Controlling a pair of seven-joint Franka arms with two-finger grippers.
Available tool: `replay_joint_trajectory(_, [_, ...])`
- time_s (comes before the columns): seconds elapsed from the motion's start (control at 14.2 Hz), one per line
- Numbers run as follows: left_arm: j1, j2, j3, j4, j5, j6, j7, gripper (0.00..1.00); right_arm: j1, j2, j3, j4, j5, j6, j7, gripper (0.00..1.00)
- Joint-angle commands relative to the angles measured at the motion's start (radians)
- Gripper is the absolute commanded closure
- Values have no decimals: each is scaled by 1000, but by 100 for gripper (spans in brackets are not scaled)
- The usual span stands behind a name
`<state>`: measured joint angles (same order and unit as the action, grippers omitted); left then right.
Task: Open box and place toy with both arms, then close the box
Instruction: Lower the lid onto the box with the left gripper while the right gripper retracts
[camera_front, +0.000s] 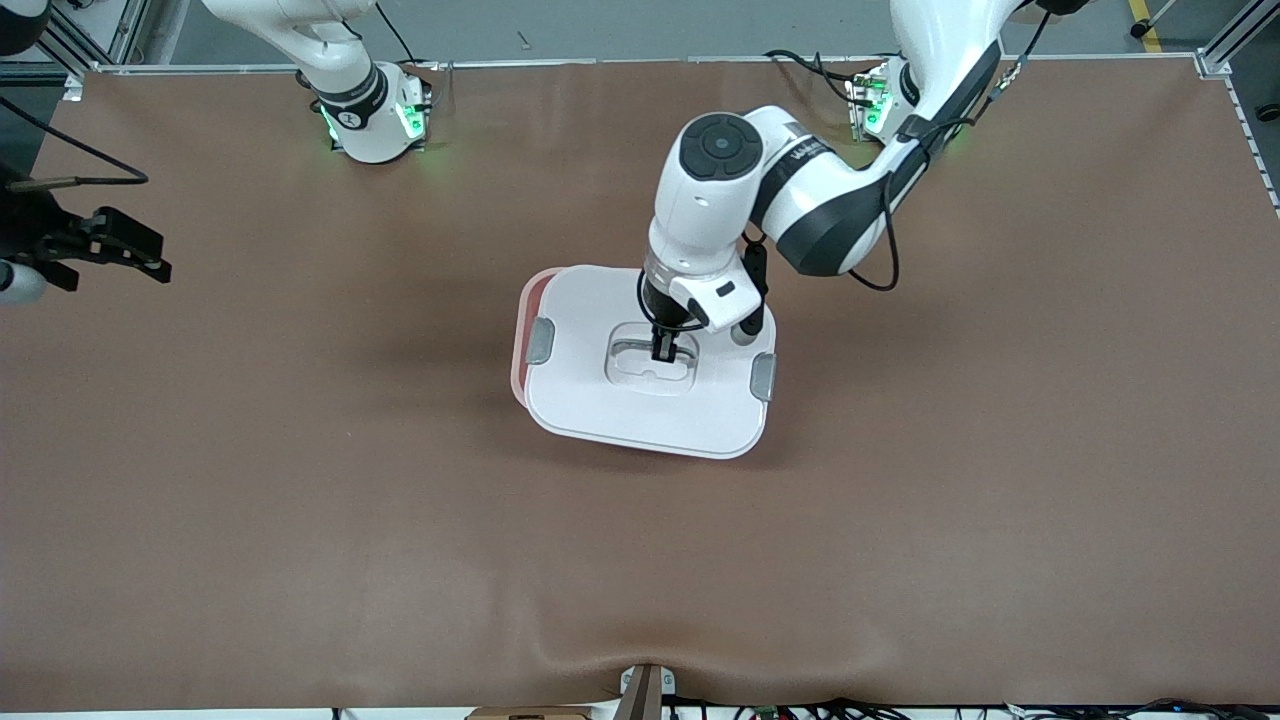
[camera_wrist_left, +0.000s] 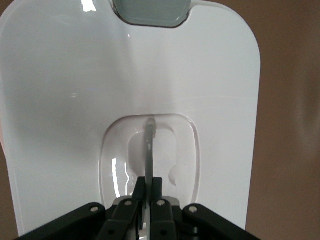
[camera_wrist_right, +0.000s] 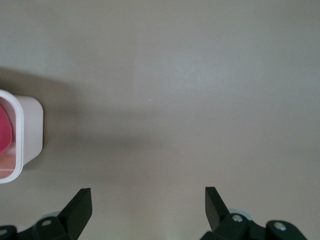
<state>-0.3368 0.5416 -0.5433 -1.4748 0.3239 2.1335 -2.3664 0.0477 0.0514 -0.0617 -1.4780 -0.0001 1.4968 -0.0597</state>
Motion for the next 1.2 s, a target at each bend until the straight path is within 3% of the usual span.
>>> replay_joint_trajectory(0.0, [-31,17,5,4,72,13,-97,100,-18,-11,-17,-15,20,-4,58,0])
replay_joint_trajectory(0.56, [-93,50,5,-1,155,13,-215,100,-20,-13,-17,-15,18,-13,123,0])
replay_joint_trajectory(1.13, [-119,58,6,-2,165,13,-237,100,-19,-11,-17,-8,18,-10,129,0])
